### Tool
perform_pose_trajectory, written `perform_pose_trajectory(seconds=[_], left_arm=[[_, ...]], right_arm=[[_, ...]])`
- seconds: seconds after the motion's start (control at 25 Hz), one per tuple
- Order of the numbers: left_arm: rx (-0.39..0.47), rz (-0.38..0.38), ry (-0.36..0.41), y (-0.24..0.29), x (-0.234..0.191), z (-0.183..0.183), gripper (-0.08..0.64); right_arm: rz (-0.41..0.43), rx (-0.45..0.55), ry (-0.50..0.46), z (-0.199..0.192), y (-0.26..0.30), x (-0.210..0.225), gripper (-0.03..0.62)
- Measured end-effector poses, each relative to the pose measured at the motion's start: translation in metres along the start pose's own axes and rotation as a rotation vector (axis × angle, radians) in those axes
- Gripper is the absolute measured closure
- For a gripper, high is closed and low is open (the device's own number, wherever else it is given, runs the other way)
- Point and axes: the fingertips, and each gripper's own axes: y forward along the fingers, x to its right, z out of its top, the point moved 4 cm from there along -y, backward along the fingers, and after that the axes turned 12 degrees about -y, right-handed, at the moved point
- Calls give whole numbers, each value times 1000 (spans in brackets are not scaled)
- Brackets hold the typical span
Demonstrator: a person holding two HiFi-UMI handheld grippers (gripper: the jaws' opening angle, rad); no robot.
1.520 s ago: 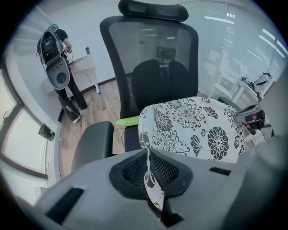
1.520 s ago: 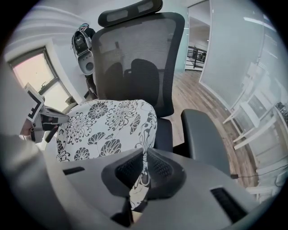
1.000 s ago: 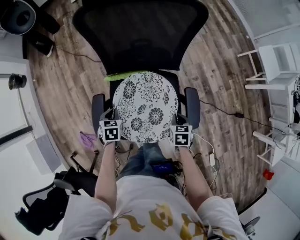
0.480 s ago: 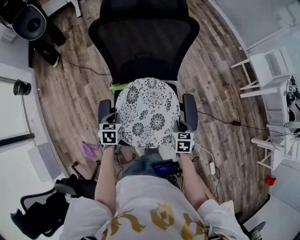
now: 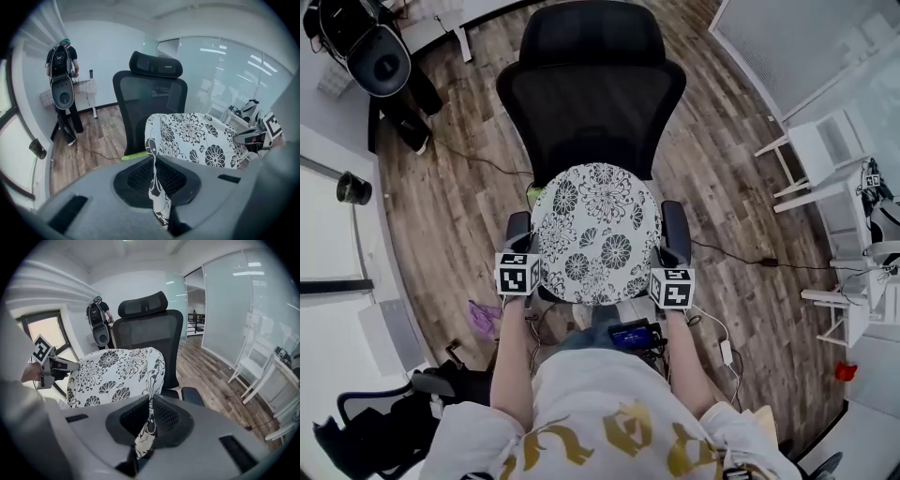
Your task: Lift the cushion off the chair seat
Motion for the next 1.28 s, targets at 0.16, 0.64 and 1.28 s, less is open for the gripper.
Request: perform_pose_trajectory(seconds=[0.16,0.64,1.28], left_arm=[[27,2,-7,-17,2,7,545],[84,1,-13,-45,5,21,545],[84,18,-55,-48,-6,15,545]], right_arm=[[13,23,2,5,-14,0,572],[44,105,14,24,-30,4,572],[47,100,2,29,-26,4,574]])
